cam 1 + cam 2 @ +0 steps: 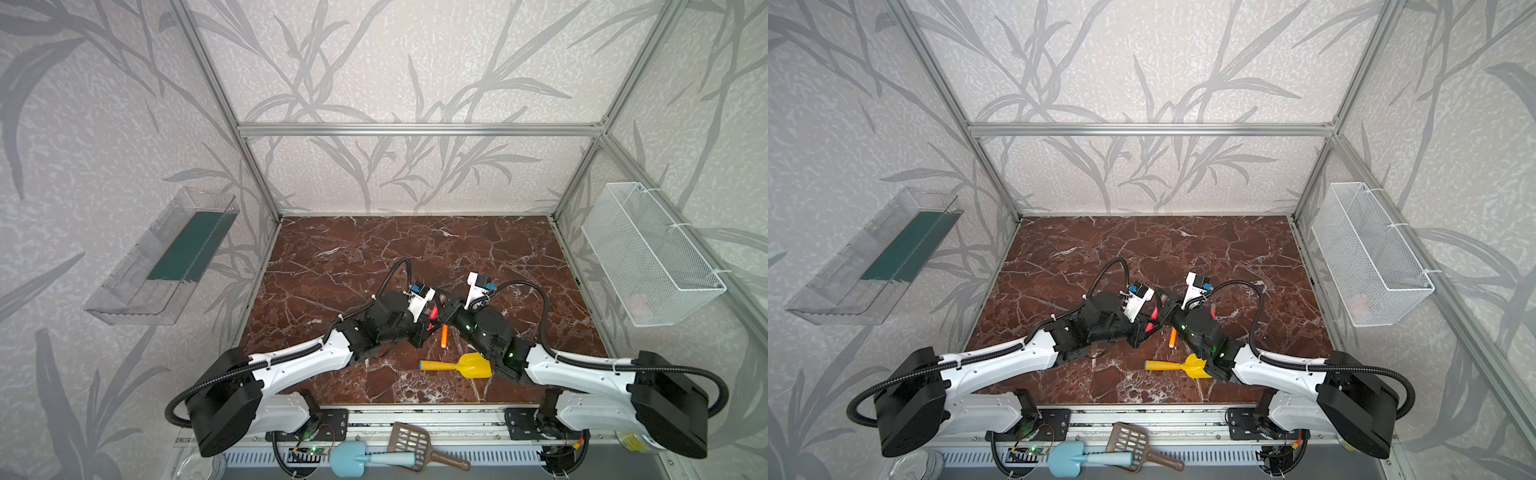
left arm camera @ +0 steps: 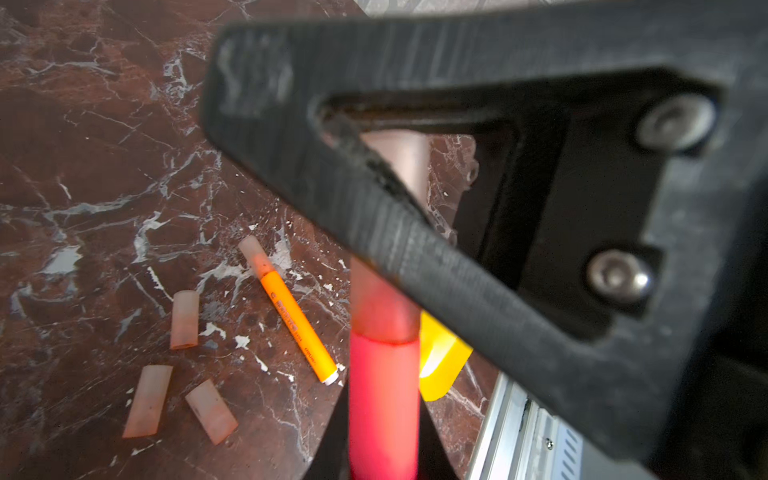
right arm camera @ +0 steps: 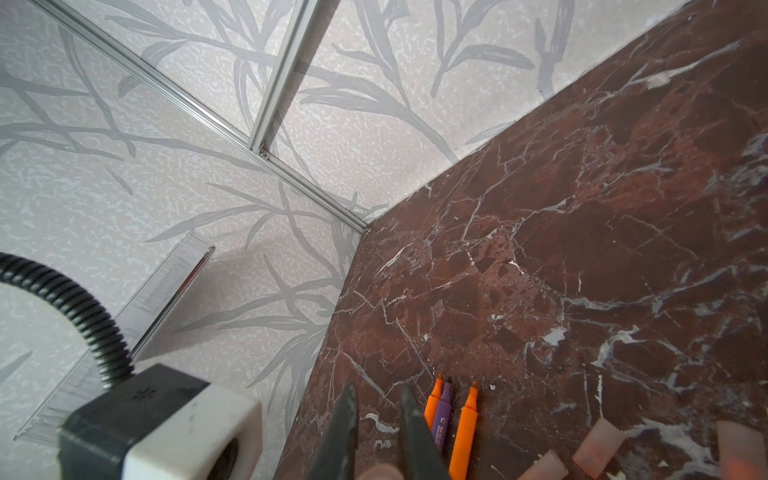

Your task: Insert the pens into the pen caps

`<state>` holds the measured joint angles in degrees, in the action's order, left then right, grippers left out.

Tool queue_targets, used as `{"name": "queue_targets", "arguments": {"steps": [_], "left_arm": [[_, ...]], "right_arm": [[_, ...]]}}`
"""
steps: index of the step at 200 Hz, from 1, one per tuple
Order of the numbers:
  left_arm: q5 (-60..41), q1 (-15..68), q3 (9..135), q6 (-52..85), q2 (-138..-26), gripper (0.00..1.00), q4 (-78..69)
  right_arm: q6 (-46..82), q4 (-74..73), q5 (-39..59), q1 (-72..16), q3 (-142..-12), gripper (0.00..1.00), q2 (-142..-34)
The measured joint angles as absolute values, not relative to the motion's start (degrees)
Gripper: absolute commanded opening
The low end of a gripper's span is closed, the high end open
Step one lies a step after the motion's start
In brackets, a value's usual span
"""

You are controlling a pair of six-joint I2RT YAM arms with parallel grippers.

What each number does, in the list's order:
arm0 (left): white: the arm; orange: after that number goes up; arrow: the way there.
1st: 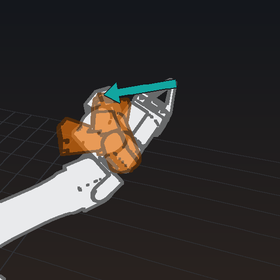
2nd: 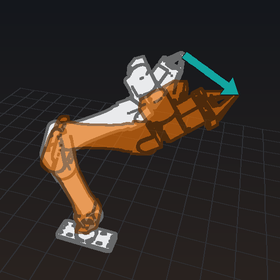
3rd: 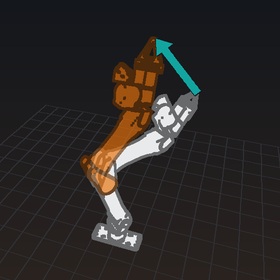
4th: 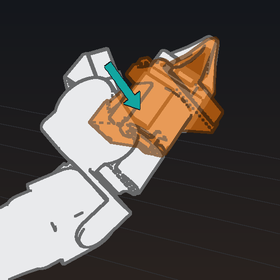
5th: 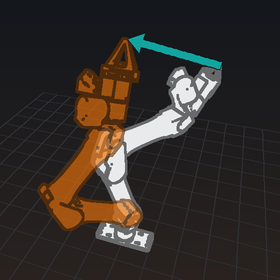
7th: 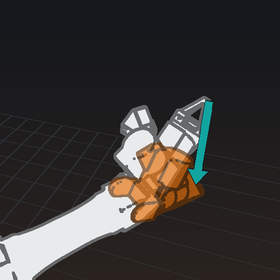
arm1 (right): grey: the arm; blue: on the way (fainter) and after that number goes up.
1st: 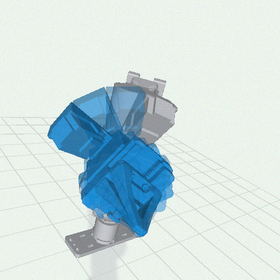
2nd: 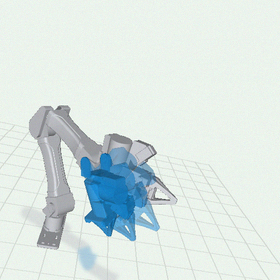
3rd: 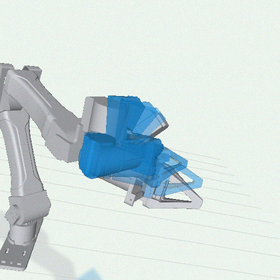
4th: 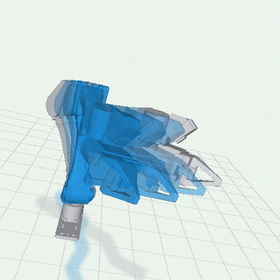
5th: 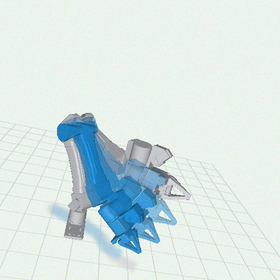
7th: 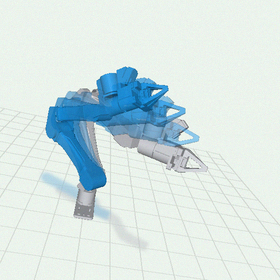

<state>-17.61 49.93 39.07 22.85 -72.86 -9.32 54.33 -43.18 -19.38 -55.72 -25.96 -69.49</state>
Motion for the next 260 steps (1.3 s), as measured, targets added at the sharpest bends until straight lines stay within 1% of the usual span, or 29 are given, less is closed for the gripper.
{"name": "queue_targets", "arguments": {"steps": [19,37,67,91,110,128,142,155,168,192,204,213,248,260], "left_arm": [[-19.2,49.8,39.1,22.7,-72.7,0.00,-9.3],[-23.5,48.8,39.1,23.3,-72.6,0.00,-9.6],[-29.2,47.5,39.1,24.3,-72.3,0.00,-11.5],[-30.8,47.7,38.7,24.3,-71.1,0.00,-12.4],[-28.9,49.3,38.4,23.9,-69.5,0.00,-12.0],[-24.2,52.0,38.4,22.7,-67.6,0.00,-11.1],[-20.2,54.5,38.1,21.6,-66.1,0.00,-10.5],[-17.9,56.0,38.1,20.6,-64.9,0.00,-9.6],[-16.9,57.0,38.1,19.8,-64.4,0.00,-9.0],[-16.1,58.0,37.9,18.7,-64.2,0.00,-9.0],[-15.6,58.2,37.5,18.4,-64.2,0.00,-9.8],[-15.0,58.3,37.5,18.3,-64.2,0.00,-10.9],[-13.3,58.3,37.2,18.0,-64.2,0.00,-12.4],[-13.1,58.3,36.9,18.0,-64.2,0.00,-12.7]], "right_arm": [[52.2,-47.4,-19.4,-56.1,-24.2,0.00,-69.5],[50.1,-51.5,-19.3,-56.5,-22.4,0.00,-69.3],[47.1,-55.3,-18.7,-56.8,-21.3,0.00,-68.2],[46.2,-56.8,-18.4,-57.5,-20.4,0.00,-66.4],[45.6,-52.4,-18.4,-58.2,-21.3,0.00,-63.5],[45.1,-48.6,-18.4,-59.0,-21.8,0.00,-60.4],[44.9,-46.7,-18.3,-59.8,-21.8,0.05,-58.3],[44.6,-44.7,-18.0,-60.5,-21.8,0.08,-56.2],[44.2,-42.5,-17.7,-61.0,-21.8,0.11,-54.4],[43.5,-39.9,-17.0,-61.2,-21.8,0.20,-52.6],[43.3,-38.7,-16.2,-61.3,-21.8,0.27,-52.3],[43.1,-37.4,-15.2,-61.8,-21.8,0.30,-52.4],[42.7,-34.9,-13.1,-62.3,-21.9,0.31,-52.8],[42.8,-35.2,-13.1,-62.3,-21.9,0.28,-53.2]]}}
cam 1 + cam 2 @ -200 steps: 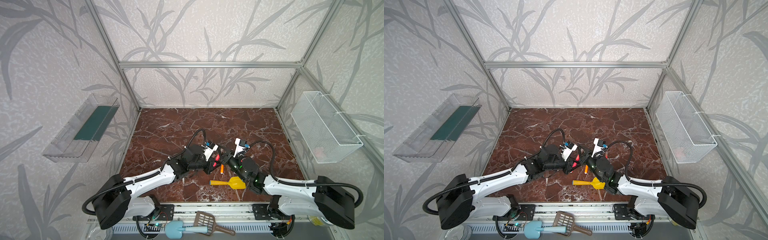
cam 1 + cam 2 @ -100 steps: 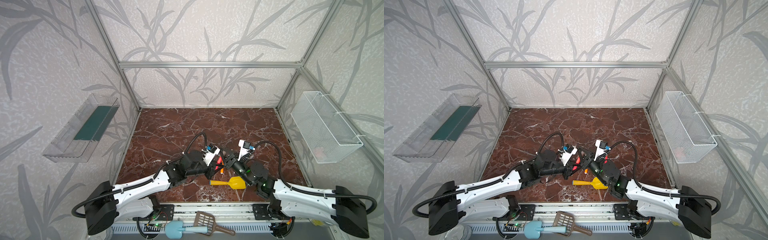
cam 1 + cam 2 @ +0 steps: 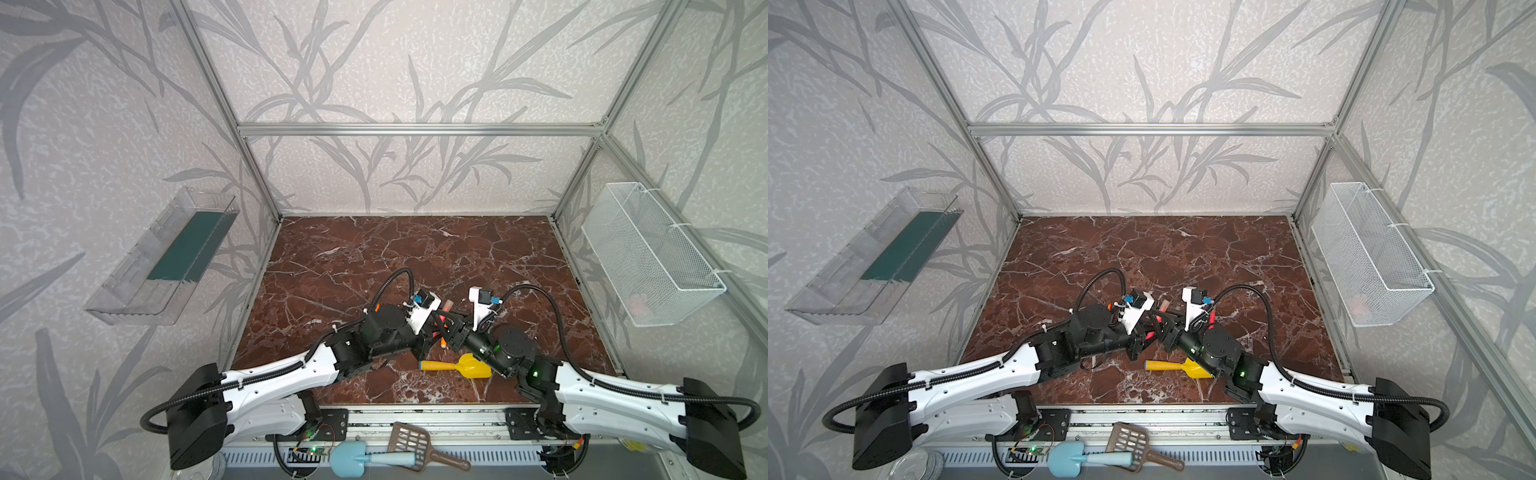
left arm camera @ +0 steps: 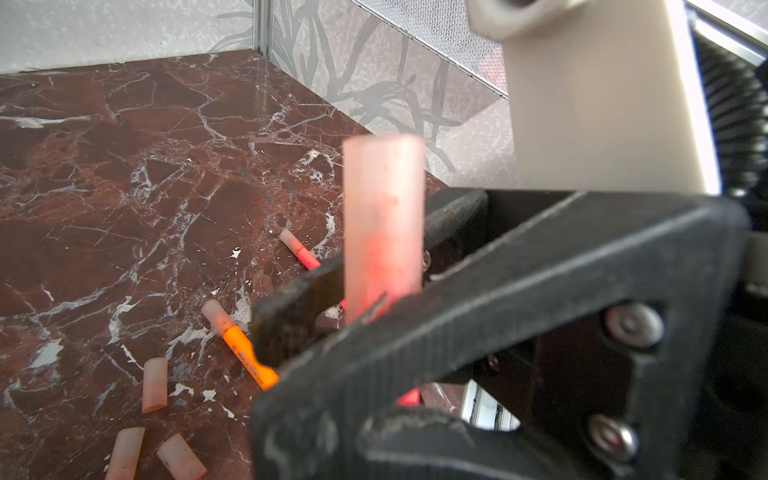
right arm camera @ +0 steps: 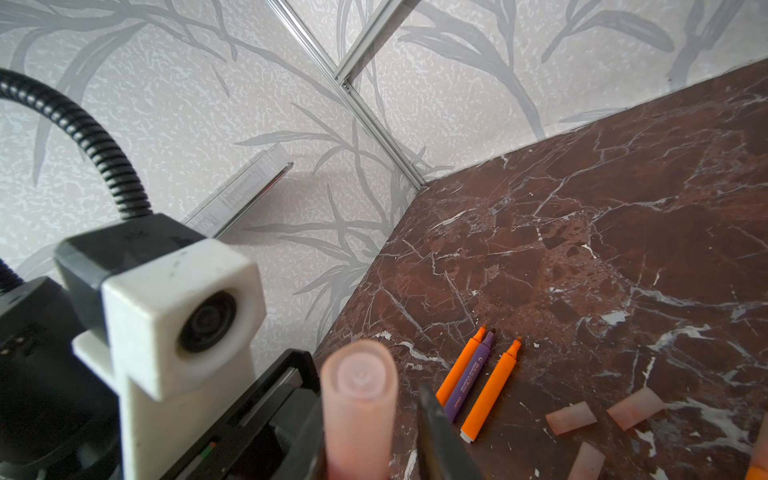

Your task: Insert the pens into the pen caps

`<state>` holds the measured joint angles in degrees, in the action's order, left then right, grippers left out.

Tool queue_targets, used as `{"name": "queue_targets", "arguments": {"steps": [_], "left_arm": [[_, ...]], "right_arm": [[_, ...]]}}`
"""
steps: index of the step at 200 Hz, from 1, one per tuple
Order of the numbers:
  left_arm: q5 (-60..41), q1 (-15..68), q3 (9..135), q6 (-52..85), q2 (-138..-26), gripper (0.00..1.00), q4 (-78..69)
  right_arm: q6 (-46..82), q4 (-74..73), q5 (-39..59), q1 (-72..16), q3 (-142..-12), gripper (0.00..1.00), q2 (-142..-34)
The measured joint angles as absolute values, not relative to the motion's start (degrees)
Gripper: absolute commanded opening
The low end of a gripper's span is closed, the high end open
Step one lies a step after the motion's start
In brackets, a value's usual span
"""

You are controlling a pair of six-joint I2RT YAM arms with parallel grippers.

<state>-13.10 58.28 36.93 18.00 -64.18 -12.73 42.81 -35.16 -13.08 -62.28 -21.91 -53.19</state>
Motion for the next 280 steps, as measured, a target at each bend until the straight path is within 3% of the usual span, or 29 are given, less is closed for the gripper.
{"name": "queue_targets", "arguments": {"steps": [38,75,100,135,170,211,280], "left_arm": [[-12.6,58.3,36.8,17.9,-64.5,0.00,-12.8],[-10.5,58.3,36.6,18.1,-64.9,0.40,-13.2],[-5.7,58.3,37.0,17.6,-65.7,0.50,-11.7],[2.3,56.8,39.1,18.0,-67.9,0.51,-9.2],[9.6,53.0,39.7,19.5,-68.9,0.51,-4.3],[15.6,49.3,39.6,21.5,-68.9,0.56,-1.1],[21.7,48.2,38.5,23.5,-74.9,0.53,2.2]], "right_arm": [[43.7,-35.3,-12.8,-62.4,-22.5,0.10,-54.0],[43.9,-32.9,-15.8,-62.3,-22.7,0.07,-53.5],[43.5,-22.3,-19.0,-58.9,-23.7,0.07,-52.3],[42.1,-8.1,-19.1,-49.5,-26.8,0.02,-54.1],[40.6,-1.0,-16.6,-44.0,-31.4,0.02,-64.3],[41.1,-0.3,-13.2,-42.9,-29.8,0.14,-73.3],[43.0,-5.8,-6.9,-39.0,-28.5,0.17,-80.4]]}}
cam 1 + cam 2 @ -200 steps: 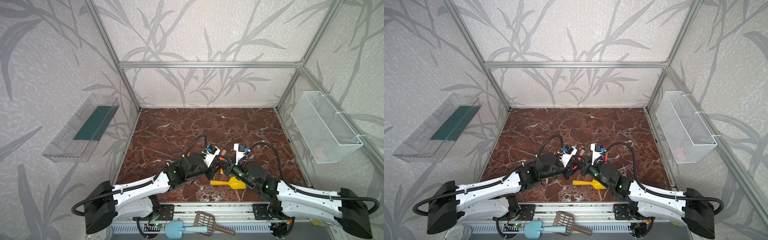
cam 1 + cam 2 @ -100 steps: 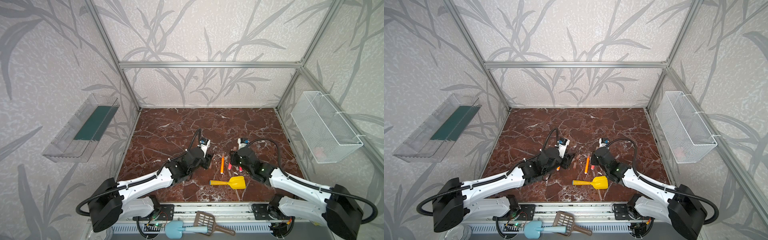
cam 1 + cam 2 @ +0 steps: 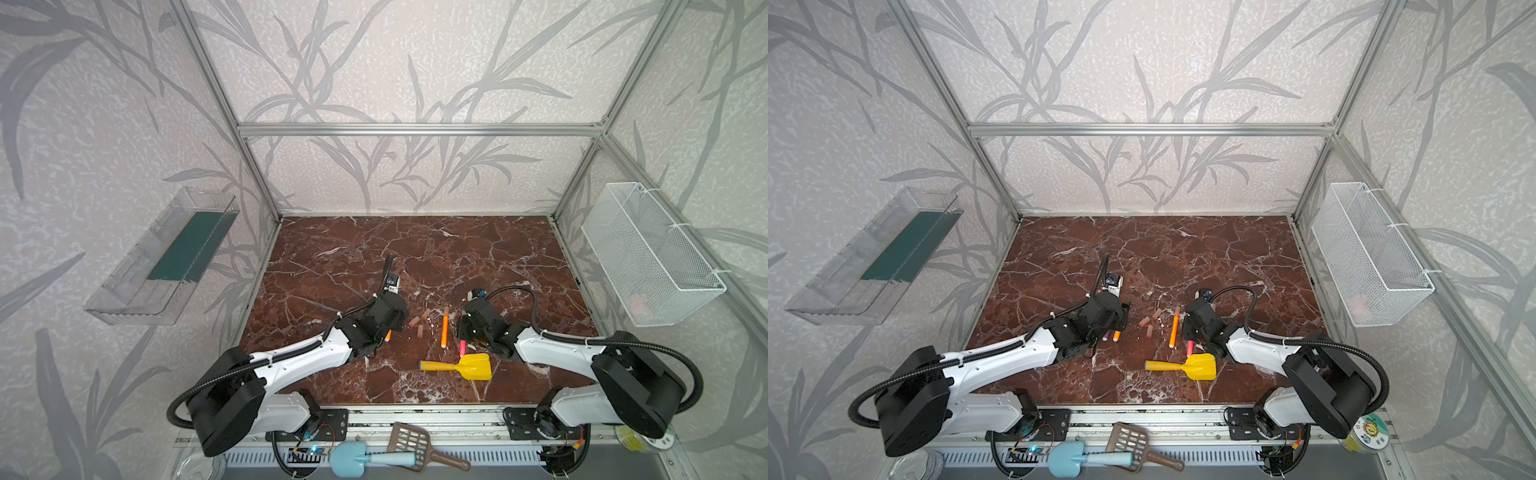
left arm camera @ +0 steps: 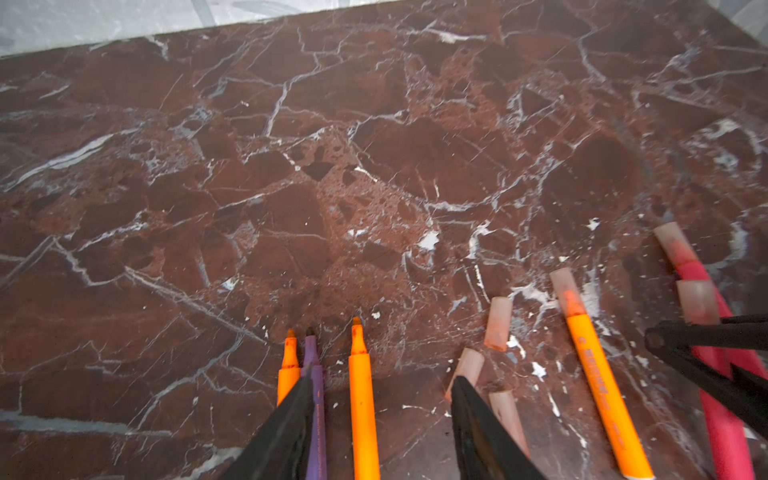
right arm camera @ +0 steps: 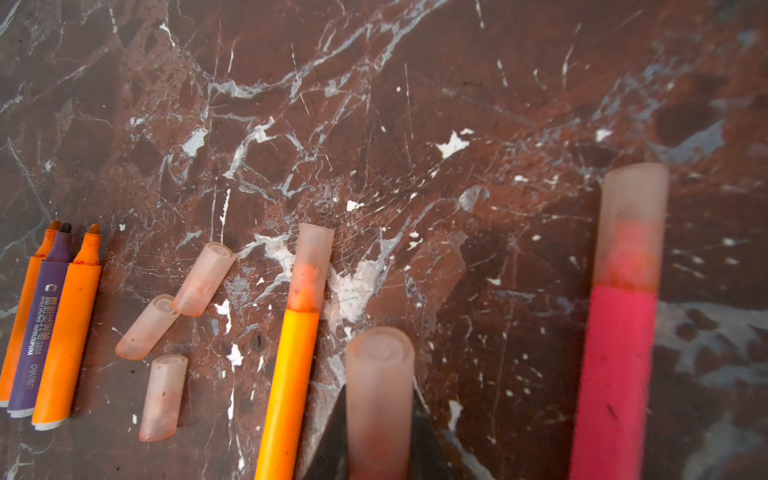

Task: Insert the pens into the pen caps
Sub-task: 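Lower the pink marker with the right gripper while the left moves to the orange marker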

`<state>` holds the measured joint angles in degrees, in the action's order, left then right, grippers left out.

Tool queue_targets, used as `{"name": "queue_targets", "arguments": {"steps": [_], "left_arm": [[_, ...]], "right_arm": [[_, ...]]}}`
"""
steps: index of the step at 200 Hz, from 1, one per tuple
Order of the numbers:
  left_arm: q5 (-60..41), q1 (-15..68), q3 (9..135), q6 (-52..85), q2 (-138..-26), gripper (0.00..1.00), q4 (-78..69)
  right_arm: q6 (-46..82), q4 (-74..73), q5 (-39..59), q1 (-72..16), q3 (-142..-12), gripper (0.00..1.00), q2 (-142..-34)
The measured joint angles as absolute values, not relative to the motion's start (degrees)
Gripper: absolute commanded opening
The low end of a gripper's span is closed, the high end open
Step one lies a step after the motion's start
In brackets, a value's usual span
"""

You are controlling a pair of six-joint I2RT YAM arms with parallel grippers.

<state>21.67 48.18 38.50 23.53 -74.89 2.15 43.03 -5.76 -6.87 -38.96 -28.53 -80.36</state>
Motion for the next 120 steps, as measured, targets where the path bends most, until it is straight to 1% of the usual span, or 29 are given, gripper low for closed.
{"name": "queue_targets", "arguments": {"steps": [18,51,81,107,120], "left_arm": [[22.5,47.9,38.5,24.0,-76.9,0.51,2.4],[22.7,47.4,38.6,24.7,-80.6,0.50,2.9],[23.0,47.2,40.1,26.7,-83.9,0.48,5.3],[23.8,47.2,41.3,27.6,-86.1,0.44,6.9],[23.9,47.2,42.3,27.7,-87.1,0.44,8.1]], "right_arm": [[43.2,-6.2,-6.0,-38.2,-28.4,0.19,-80.8],[43.2,-7.1,-5.8,-37.0,-27.6,0.27,-81.4],[43.0,-7.9,-5.7,-36.7,-27.6,0.27,-81.7],[43.0,-7.8,-5.7,-36.7,-27.7,0.27,-81.7],[43.0,-7.2,-5.8,-36.7,-27.9,0.27,-81.6]]}}
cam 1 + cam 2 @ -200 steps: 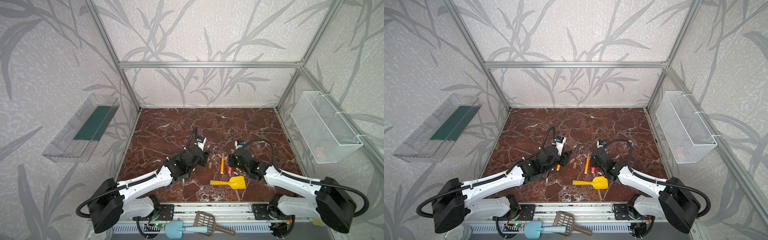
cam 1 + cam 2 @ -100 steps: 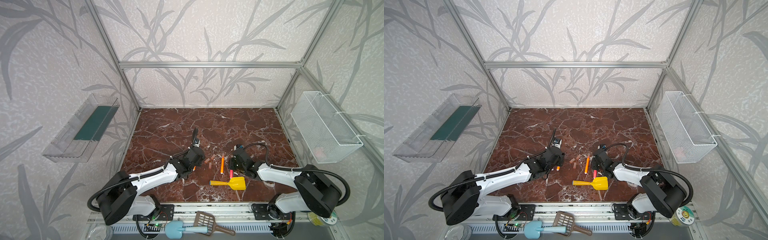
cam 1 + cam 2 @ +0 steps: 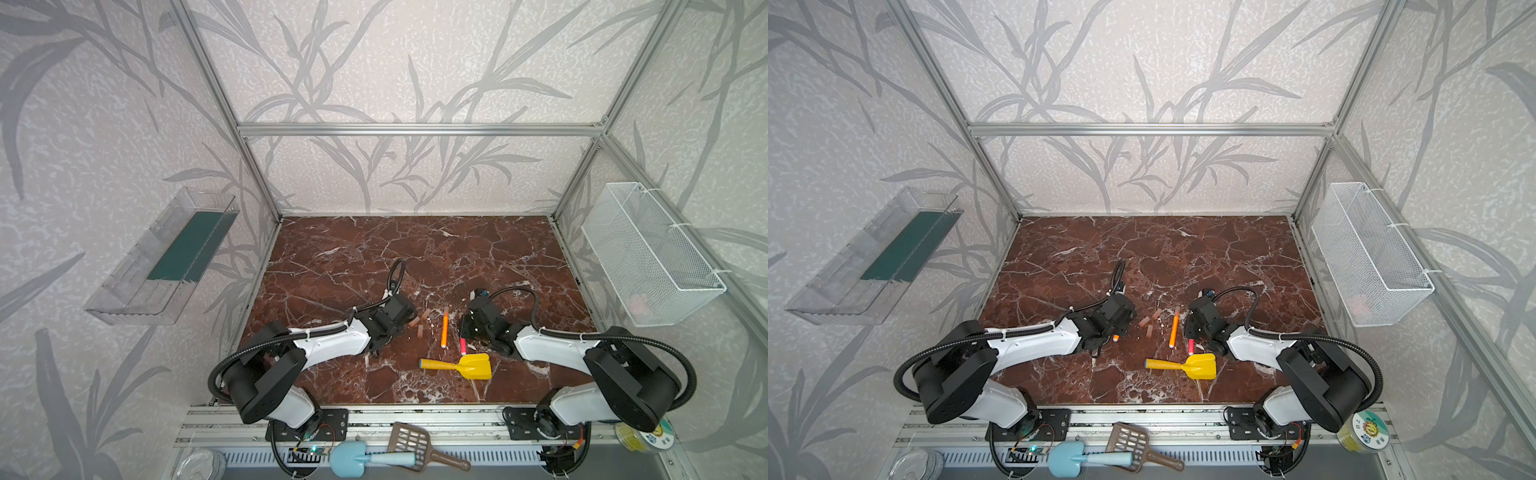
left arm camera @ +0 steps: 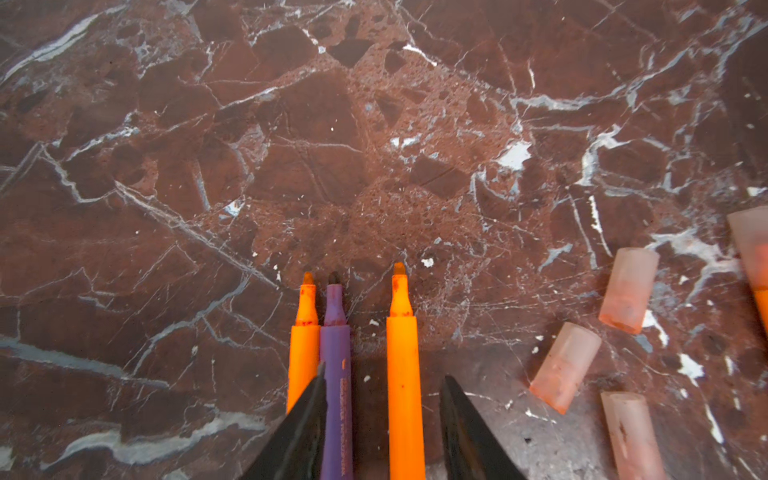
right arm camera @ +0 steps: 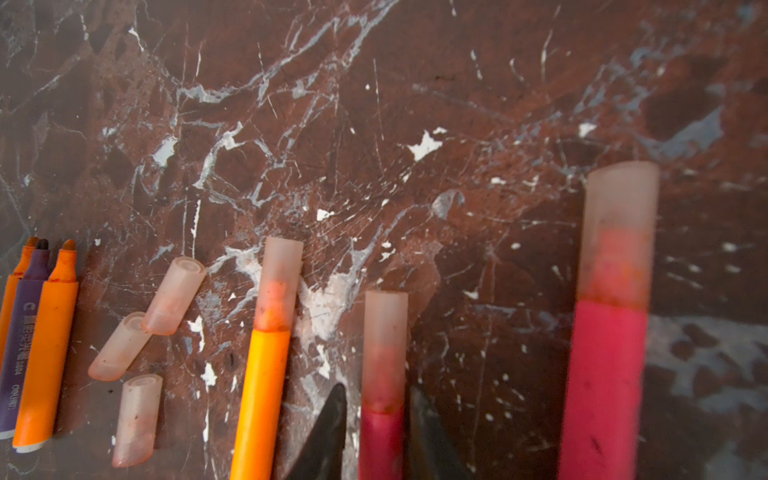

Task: Insert the pens into the pen caps
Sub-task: 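Lower the pink marker with the right gripper while the left moves to the orange marker, then grasp the uncapped orange marker with the left gripper and lift it tip up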

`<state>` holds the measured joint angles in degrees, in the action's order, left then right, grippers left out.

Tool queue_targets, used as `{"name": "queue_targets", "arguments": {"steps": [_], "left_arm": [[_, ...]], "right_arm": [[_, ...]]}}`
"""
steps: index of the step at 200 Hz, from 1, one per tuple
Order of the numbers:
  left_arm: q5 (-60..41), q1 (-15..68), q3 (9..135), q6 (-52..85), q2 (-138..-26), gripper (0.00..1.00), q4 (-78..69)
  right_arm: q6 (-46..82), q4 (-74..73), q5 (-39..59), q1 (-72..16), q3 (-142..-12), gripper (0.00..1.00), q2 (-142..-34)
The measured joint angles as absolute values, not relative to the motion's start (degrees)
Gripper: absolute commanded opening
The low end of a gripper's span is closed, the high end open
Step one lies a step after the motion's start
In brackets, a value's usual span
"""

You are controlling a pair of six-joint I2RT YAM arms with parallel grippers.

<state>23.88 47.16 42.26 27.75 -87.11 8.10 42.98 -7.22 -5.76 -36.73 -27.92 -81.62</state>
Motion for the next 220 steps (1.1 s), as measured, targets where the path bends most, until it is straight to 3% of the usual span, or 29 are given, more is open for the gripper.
{"name": "queue_targets", "arguments": {"steps": [70,133,220], "left_arm": [[21.2,47.2,46.1,28.7,-93.1,0.36,11.3],[20.1,47.2,45.6,30.6,-95.4,0.36,10.3],[16.8,47.1,44.7,31.6,-95.4,0.13,6.8]], "right_arm": [[43.0,-3.7,-7.2,-36.6,-25.7,0.29,-68.2],[43.1,-1.3,-7.5,-36.8,-21.2,0.30,-59.4],[44.4,-0.7,-8.4,-37.2,-20.3,0.30,-56.4]]}}
